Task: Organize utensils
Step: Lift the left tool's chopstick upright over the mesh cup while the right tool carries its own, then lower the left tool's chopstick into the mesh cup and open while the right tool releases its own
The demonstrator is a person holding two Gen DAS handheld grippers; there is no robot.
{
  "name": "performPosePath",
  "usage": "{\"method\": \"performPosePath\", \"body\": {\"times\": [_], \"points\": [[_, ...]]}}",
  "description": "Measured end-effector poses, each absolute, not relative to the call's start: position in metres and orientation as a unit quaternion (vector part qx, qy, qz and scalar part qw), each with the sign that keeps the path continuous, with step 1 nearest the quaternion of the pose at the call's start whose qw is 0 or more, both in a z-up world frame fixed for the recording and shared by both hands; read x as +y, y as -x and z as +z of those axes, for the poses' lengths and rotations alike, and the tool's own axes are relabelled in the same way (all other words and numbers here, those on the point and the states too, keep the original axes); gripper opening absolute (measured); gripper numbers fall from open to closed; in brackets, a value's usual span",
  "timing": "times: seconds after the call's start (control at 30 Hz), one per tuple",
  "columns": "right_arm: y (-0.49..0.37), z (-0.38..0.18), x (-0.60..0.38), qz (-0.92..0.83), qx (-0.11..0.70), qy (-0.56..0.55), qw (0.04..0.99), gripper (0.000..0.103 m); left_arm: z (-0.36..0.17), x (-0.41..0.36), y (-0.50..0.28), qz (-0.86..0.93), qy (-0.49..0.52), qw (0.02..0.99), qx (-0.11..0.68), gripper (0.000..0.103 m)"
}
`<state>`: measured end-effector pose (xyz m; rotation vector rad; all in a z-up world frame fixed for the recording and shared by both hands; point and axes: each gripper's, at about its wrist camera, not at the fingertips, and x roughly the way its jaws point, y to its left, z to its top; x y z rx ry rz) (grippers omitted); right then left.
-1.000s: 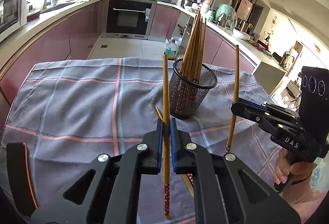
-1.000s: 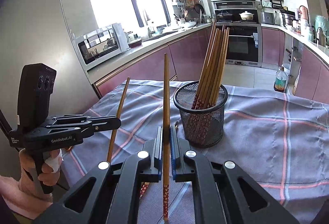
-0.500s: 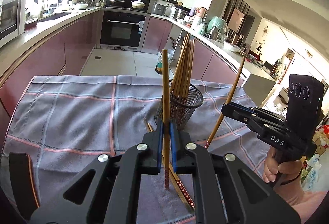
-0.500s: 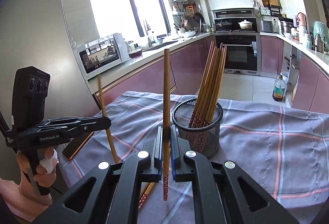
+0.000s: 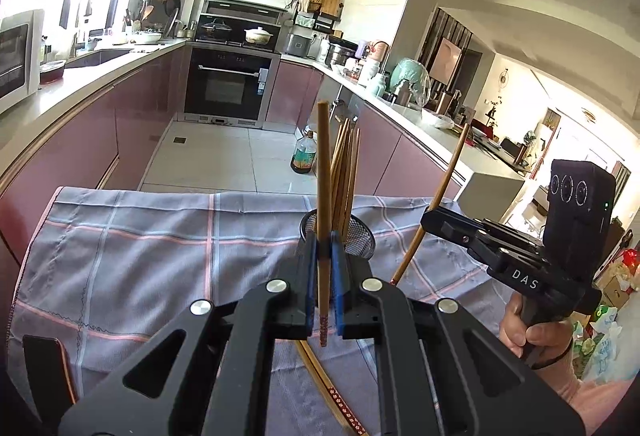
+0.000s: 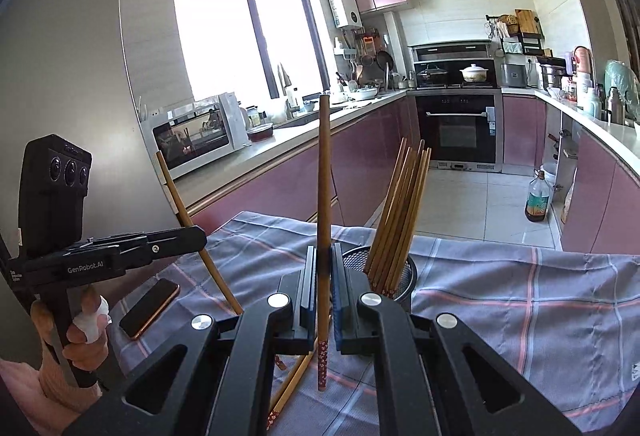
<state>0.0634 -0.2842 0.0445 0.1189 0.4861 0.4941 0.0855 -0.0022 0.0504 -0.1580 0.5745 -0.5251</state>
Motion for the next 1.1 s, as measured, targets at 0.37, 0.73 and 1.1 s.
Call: {"method": "performPosePath", "body": {"times": [0.37,0.73,1.1], "points": [[-0.075,0.072,-0.29,0.232,0.202,-0.057,0.95,0.005,0.094,-0.013,-0.097,-0.266,0.071,0.931,0.24,0.007],[-0.094,0.085,-0.298,0.215,0.177,-0.067,0.958,0.005,0.129,-0.037,-0.113,-0.271,0.065,0.935,0.219,0.007],[-0.125,0.059,-0.301,0.192,0.213,-0.081,0.954,0.005,0.107,-0.058,-0.139,-0.25,0.048,0.933,0.255,0.007]]}}
